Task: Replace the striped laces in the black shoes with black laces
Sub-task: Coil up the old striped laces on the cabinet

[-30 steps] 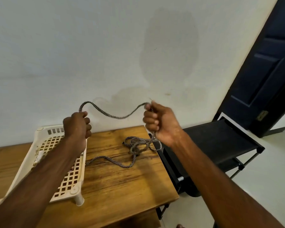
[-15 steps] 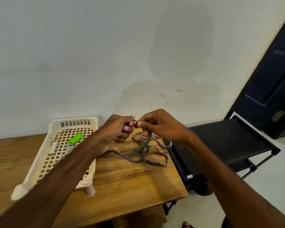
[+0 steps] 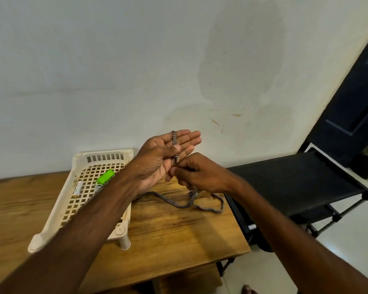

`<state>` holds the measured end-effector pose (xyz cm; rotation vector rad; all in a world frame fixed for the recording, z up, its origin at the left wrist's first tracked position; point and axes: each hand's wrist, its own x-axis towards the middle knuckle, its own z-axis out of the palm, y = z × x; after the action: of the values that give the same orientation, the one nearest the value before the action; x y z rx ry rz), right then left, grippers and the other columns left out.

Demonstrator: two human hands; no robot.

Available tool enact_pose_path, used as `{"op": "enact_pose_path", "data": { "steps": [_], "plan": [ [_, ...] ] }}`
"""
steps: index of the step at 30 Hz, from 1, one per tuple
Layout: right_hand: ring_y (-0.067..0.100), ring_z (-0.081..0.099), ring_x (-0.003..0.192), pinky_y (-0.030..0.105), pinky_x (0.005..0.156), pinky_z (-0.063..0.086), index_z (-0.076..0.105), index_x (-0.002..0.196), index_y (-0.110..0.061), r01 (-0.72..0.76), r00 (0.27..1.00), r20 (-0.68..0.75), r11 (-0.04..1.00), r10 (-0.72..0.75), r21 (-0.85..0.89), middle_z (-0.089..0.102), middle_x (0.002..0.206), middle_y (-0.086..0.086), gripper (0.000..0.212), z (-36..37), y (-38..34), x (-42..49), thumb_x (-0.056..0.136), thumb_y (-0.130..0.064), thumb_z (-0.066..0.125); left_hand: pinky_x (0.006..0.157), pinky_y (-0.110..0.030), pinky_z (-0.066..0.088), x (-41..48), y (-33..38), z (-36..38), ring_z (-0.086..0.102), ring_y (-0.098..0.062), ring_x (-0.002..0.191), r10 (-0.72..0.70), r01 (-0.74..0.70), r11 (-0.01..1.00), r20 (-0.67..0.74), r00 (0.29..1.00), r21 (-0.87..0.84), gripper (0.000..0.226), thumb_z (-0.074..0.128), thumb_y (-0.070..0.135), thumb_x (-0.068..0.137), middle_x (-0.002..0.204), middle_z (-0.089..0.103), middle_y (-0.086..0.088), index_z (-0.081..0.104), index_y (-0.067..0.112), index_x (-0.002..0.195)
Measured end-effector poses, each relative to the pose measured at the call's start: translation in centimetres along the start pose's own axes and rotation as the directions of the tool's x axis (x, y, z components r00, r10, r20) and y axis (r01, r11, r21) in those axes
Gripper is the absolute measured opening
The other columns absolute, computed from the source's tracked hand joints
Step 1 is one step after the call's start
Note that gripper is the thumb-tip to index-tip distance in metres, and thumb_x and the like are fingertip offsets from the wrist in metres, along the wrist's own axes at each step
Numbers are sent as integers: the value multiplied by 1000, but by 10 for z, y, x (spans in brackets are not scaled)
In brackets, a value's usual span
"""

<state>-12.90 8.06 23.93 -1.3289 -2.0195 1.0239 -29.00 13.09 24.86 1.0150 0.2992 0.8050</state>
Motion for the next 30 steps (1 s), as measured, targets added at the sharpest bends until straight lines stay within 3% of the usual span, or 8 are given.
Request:
{"op": "enact_pose_path", "data": {
  "steps": [10,12,14,16,21,25,28,30],
  "plan": [
    [6,50,54,16,55,42,72,102,2,8,996,90,1000,-9,16,58,62,-3,27,-29,-7,-10,107,-12,50,89,-32,60,1,-4,-1,70,-28,112,-84,193,878,-255,963,438,43,32,-18,99,118,71,-19,62,-1,125],
    [6,48,53,17,53,40,72,102,3,6,997,80,999,-9,43,58,61,-4,27,-36,-6,-12,108,-12,49,75,-29,59,-1,-4,3,71,-28,91,-124,251,830,-275,954,498,40,31,-15,99,101,72,-21,66,-1,113],
    [3,49,52,15,52,39,71,99,-1,22,999,37,999,-24,47,60,60,-6,25,-44,-4,-14,108,-11,50,52,-23,44,-3,-5,6,57,-18,61,-171,305,788,-287,943,535,37,29,-13,98,82,66,-15,65,-6,108],
    [2,53,55,16,53,42,72,96,-9,44,996,-72,999,-44,-3,63,63,-5,23,-51,-1,-16,107,-12,52,50,-25,26,-3,-5,6,39,-13,52,-221,343,780,-281,934,523,39,26,-7,99,73,57,-9,63,-11,112],
    [19,64,72,32,65,49,77,96,-16,-2,934,-353,988,-54,-155,69,78,-3,23,-52,13,-14,104,-28,59,52,-26,18,-5,-4,7,24,-8,53,-319,344,840,-130,939,421,45,34,32,108,63,29,6,67,4,98],
    [3,62,70,30,67,48,75,98,-10,-50,950,-311,981,-11,-185,71,82,1,26,-40,21,-12,105,-26,56,51,-18,41,-6,-7,12,51,-9,61,-224,229,953,-49,973,198,28,43,16,107,72,54,2,65,0,113],
    [8,65,70,26,66,52,74,106,-7,-65,987,-158,984,39,-164,71,82,3,22,-21,18,-9,106,-15,54,82,-24,61,-3,-7,13,72,-25,105,-109,109,994,-59,992,-7,32,38,-2,105,119,71,-18,56,-9,130],
    [4,59,61,21,62,48,75,105,-6,-44,998,-43,988,38,-149,67,73,-1,24,-8,11,-6,107,-15,52,104,-33,51,0,-7,11,64,-34,124,-65,59,995,-83,994,-79,35,33,-8,104,132,64,-25,50,-11,134]
  ]
}}
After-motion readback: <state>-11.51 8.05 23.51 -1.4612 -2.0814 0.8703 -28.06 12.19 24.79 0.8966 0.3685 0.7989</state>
